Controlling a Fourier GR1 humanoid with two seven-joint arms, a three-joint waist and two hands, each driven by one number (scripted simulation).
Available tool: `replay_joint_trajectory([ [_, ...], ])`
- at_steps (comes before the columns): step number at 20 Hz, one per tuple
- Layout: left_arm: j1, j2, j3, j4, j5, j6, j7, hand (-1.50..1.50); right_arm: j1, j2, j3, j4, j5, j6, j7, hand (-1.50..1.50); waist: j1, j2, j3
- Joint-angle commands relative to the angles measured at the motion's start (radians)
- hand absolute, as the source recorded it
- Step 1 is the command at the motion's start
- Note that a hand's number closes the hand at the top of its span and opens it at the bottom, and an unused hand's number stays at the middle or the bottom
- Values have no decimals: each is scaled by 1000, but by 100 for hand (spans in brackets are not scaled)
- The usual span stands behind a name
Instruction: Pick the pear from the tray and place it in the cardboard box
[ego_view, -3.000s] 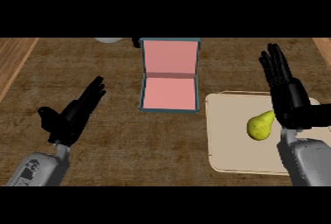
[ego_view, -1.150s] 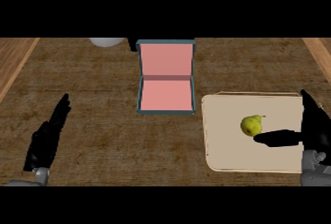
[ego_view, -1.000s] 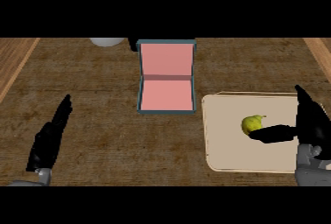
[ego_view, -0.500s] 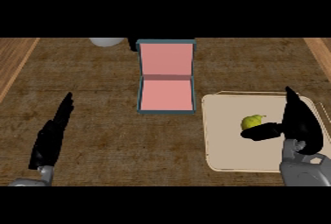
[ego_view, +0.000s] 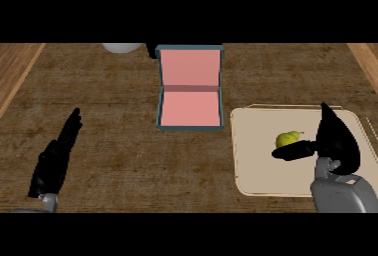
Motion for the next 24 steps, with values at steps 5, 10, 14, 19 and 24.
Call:
replay_joint_trajectory([
  [5, -19, -6, 50, 18, -8, -50, 5, 0, 15, 66, 3, 18, 91, -2, 99, -150, -2, 0, 0],
  [10, 20, -29, 59, 6, -19, -69, -33, 0, -71, 87, -50, 125, 96, -4, 69, -150, 4, 2, 0],
  [14, -20, -67, 42, -38, -69, -44, 68, 0, -17, 108, -51, 117, 122, -37, 23, -150, 0, 1, 0],
  [19, 46, -76, 85, -30, -72, -84, -17, 0, 4, 99, -79, 103, 117, 1, -6, -150, 0, 0, 0],
  [24, 17, -66, 110, -75, -65, -123, 53, 0, -9, 150, -28, 122, 149, 12, 48, -150, 0, 0, 0],
])
